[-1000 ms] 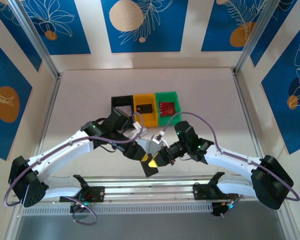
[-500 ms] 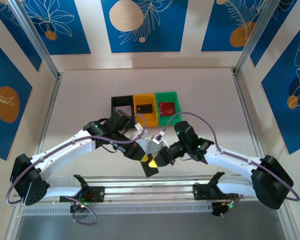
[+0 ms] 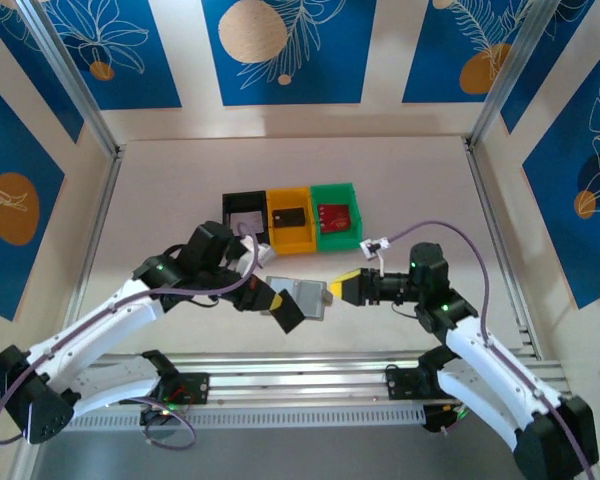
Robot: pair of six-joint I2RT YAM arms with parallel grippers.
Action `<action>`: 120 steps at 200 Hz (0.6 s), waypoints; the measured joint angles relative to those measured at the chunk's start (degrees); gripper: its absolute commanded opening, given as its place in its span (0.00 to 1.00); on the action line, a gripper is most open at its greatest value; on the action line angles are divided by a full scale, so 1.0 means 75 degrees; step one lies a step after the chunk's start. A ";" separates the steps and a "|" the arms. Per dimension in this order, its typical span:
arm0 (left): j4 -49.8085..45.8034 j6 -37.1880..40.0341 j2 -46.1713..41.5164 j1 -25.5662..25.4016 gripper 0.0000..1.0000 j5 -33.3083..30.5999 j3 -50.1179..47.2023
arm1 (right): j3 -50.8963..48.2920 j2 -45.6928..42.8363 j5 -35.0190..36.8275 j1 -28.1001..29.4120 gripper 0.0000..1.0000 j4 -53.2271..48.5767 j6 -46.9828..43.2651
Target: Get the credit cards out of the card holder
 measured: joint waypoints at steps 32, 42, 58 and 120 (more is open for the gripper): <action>0.1346 -0.1413 -0.0898 0.0076 0.00 -0.0793 -0.1090 | -0.1075 -0.1282 0.1046 0.0178 0.74 0.0612 0.1005; 0.1851 -0.1941 -0.1125 0.0079 0.00 -0.0976 -0.1489 | -0.1405 -0.1542 0.1457 0.0414 0.74 0.0804 0.1335; 0.2594 -0.2632 -0.1323 0.0079 0.00 -0.1221 -0.2028 | -0.1743 -0.1769 0.2200 0.0935 0.72 0.0906 0.1684; 0.4543 -0.4130 -0.1574 -0.0338 0.00 -0.1941 -0.3083 | -0.1880 -0.0711 0.4433 0.2932 0.61 0.2122 0.2107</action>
